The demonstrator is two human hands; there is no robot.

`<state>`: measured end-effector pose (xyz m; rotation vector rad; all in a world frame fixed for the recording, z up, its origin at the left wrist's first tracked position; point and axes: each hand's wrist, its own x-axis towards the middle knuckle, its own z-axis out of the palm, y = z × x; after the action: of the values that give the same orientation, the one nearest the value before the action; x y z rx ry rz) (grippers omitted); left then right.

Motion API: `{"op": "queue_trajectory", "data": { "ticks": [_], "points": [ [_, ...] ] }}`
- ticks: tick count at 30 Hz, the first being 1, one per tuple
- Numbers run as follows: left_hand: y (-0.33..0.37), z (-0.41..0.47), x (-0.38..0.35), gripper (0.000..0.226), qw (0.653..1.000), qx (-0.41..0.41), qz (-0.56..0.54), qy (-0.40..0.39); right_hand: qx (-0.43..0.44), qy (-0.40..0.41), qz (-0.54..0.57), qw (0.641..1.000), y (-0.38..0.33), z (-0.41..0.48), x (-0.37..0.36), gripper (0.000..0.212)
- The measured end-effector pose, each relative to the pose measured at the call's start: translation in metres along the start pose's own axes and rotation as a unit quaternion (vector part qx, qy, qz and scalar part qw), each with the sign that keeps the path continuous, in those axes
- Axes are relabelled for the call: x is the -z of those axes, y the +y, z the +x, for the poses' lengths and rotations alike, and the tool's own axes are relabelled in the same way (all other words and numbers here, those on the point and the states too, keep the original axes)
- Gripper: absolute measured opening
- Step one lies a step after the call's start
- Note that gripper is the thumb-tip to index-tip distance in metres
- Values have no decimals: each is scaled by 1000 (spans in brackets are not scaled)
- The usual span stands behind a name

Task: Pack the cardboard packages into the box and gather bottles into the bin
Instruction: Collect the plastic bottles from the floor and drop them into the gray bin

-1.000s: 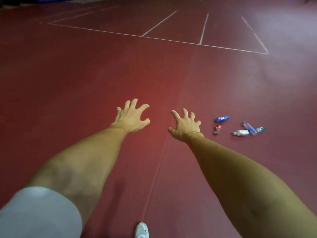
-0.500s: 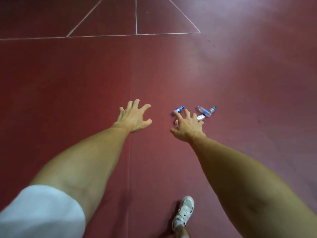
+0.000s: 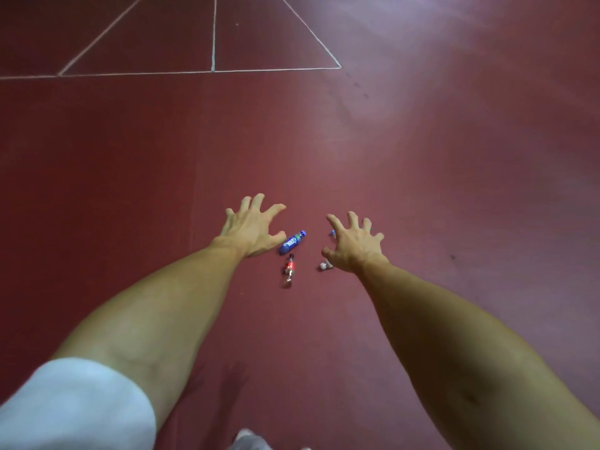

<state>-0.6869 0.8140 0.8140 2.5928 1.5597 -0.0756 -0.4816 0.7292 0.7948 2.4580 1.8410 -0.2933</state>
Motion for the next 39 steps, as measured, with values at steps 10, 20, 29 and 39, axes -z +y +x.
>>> {"op": "queue_trajectory", "data": {
  "ticks": [10, 20, 29, 39],
  "points": [
    [-6, 225, -13, 65, 1000, 18, -10, 1, 36, 6, -43, 998, 41, 233, 31, 78],
    [27, 430, -13, 65, 997, 60, -37, -7, 68, -7, -31, 997, 97, 440, 51, 78],
    [64, 546, -112, 66, 982, 150, -106, -41, 165, -69, -57, 982, 170, 598, -20, 82],
    [61, 601, -355, 71, 972, 162, -153, -78, 199, -128, -82, 968, 206, 685, -250, 84]
  ]
}}
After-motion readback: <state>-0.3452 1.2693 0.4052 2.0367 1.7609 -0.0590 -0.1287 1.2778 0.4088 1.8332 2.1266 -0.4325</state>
